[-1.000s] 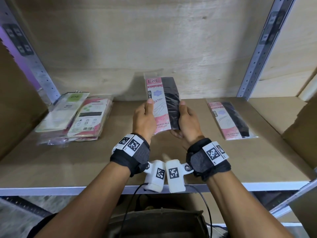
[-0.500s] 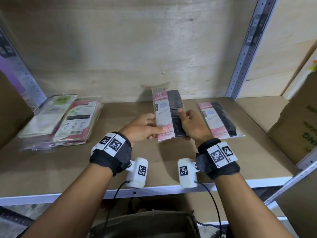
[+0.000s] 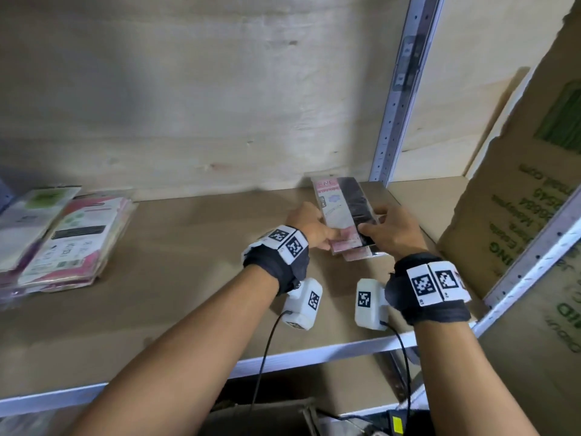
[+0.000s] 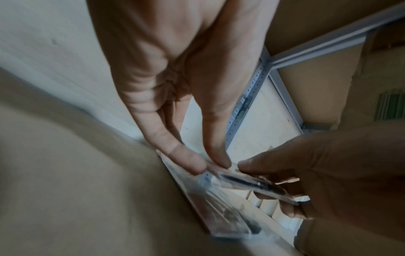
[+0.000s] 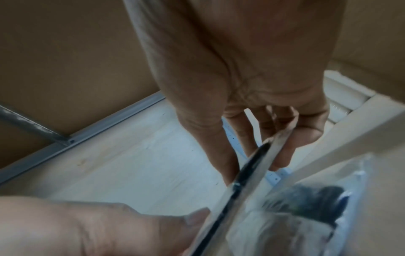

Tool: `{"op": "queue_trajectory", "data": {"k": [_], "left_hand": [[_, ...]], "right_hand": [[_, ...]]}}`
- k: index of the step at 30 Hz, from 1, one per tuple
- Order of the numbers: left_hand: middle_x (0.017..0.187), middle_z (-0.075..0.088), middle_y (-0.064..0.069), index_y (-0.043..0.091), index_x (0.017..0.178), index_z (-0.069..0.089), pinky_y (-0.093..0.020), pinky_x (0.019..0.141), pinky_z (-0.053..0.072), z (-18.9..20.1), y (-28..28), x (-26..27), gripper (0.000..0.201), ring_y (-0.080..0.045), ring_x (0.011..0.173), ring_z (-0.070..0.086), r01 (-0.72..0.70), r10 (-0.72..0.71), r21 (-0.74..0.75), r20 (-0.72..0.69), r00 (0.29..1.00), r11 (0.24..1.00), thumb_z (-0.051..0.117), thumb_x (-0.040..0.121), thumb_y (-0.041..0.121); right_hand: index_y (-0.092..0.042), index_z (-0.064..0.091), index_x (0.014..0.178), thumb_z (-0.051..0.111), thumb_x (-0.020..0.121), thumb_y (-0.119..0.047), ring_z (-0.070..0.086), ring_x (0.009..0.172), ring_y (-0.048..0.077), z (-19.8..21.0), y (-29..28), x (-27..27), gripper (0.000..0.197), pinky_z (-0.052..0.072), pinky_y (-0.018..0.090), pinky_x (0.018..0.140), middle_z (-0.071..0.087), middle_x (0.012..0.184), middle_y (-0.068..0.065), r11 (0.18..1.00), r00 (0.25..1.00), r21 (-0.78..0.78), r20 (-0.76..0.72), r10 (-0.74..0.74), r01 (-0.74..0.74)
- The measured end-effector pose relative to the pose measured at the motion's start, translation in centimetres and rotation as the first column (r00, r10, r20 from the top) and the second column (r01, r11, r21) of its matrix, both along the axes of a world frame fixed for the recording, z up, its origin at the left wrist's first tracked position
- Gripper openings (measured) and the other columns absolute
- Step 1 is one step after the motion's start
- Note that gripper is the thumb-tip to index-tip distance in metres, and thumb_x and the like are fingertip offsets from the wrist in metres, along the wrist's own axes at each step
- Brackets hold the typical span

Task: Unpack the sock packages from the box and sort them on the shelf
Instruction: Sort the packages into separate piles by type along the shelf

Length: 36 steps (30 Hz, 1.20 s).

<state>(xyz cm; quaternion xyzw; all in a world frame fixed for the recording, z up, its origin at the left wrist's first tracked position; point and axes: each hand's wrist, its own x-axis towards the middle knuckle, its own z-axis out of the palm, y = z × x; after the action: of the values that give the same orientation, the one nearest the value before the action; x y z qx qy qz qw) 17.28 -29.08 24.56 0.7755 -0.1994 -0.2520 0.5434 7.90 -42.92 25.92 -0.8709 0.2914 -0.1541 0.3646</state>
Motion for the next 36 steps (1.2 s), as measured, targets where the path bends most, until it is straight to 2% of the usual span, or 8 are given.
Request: {"op": "queue_trajectory", "data": {"k": [3, 7, 12, 23, 27, 30, 33, 36], "left_hand": [[0.11, 0.073, -0.02, -0.004, 0.112, 0.068, -0.049, 0.081, 0.061, -0.8, -2.0, -0.1, 0.053, -0.034, 0.093, 0.074, 0.006, -0.005, 0.018, -0.053, 0.999, 1.0, 0.091, 0.066, 0.008], [0.119, 0.07, -0.02, -0.003, 0.122, 0.063, -0.047, 0.094, 0.056, -1.4, -3.1, 0.0, 0.064, -0.037, 0.106, 0.069, 0.029, -0.027, 0.101, -0.023, 0.999, 0.994, 0.091, 0.068, 0.015], [0.097, 0.074, -0.021, -0.005, 0.103, 0.067, -0.042, 0.08, 0.062, -1.4, -3.5, 0.0, 0.051, -0.032, 0.087, 0.075, -0.042, 0.022, 0.171, 0.119, 0.993, 0.984, 0.089, 0.069, 0.025], [0.12, 0.069, -0.021, -0.001, 0.125, 0.06, -0.049, 0.087, 0.06, -0.8, -3.7, -0.1, 0.063, -0.036, 0.099, 0.072, 0.017, -0.003, 0.147, -0.101, 0.995, 0.989, 0.089, 0.07, 0.009], [0.129, 0.065, -0.018, 0.005, 0.124, 0.059, -0.033, 0.07, 0.064, -0.2, -2.0, 0.0, 0.06, -0.021, 0.079, 0.073, -0.021, 0.025, 0.167, -0.02, 0.999, 0.986, 0.087, 0.075, 0.025], [0.132, 0.062, -0.018, 0.004, 0.142, 0.047, -0.025, 0.065, 0.062, 0.8, 2.1, 0.8, 0.085, -0.016, 0.07, 0.074, -0.114, 0.092, 0.204, 0.115, 0.989, 0.972, 0.083, 0.076, 0.043], [0.1, 0.074, -0.011, 0.008, 0.112, 0.069, -0.04, 0.079, 0.063, 1.6, 8.4, 1.3, 0.046, -0.021, 0.069, 0.076, -0.219, 0.197, 0.107, 0.182, 0.963, 0.97, 0.082, 0.079, 0.037], [0.079, 0.074, -0.01, 0.016, 0.084, 0.072, -0.033, 0.07, 0.061, 1.6, 15.9, 1.8, 0.013, -0.019, 0.059, 0.071, -0.37, 0.364, -0.002, 0.188, 0.912, 0.929, 0.08, 0.082, 0.027]], "right_hand": [[-0.006, 0.068, 0.11, 0.072, 0.087, -0.018, 0.064, 0.092, 0.025, -0.6, -1.4, -0.4, 0.026, 0.046, 0.03, 0.074, 0.071, 0.105, 0.012, 1.0, 0.998, -0.018, -0.064, -0.003, 0.002], [-0.005, 0.07, 0.107, 0.073, 0.086, -0.018, 0.063, 0.09, 0.025, -1.1, -2.4, -0.6, 0.025, 0.043, 0.027, 0.071, 0.069, 0.099, 0.011, 1.0, 0.99, -0.015, -0.139, 0.019, -0.021], [-0.005, 0.07, 0.108, 0.076, 0.085, -0.019, 0.061, 0.092, 0.025, -1.3, -2.8, -0.4, 0.028, 0.045, 0.028, 0.074, 0.067, 0.103, 0.011, 1.0, 0.985, 0.017, -0.174, 0.021, -0.018], [-0.005, 0.07, 0.114, 0.075, 0.085, -0.019, 0.064, 0.097, 0.027, -1.7, -3.1, -0.2, 0.032, 0.046, 0.029, 0.077, 0.069, 0.11, 0.015, 0.999, 0.985, 0.035, -0.169, 0.021, -0.015], [-0.013, 0.062, 0.128, 0.072, 0.087, -0.026, 0.059, 0.105, 0.025, -1.3, -3.0, -0.4, 0.045, 0.047, 0.033, 0.09, 0.064, 0.124, 0.011, 0.999, 0.995, -0.019, -0.084, -0.044, 0.042], [-0.02, 0.063, 0.126, 0.068, 0.089, -0.028, 0.055, 0.118, 0.029, -0.1, -2.3, -0.7, 0.039, 0.048, 0.046, 0.1, 0.059, 0.129, 0.009, 0.988, 0.994, -0.108, 0.043, -0.104, 0.108], [-0.015, 0.071, 0.11, 0.065, 0.091, -0.019, 0.065, 0.099, 0.021, 0.9, 0.0, -0.9, 0.02, 0.051, 0.031, 0.085, 0.071, 0.107, 0.003, 0.994, 0.979, -0.108, 0.204, 0.018, 0.004], [-0.014, 0.074, 0.098, 0.065, 0.091, -0.015, 0.068, 0.081, 0.016, 1.6, 4.4, -0.4, 0.012, 0.053, 0.025, 0.077, 0.073, 0.087, -0.002, 0.991, 0.958, -0.06, 0.257, 0.131, -0.119]]}}
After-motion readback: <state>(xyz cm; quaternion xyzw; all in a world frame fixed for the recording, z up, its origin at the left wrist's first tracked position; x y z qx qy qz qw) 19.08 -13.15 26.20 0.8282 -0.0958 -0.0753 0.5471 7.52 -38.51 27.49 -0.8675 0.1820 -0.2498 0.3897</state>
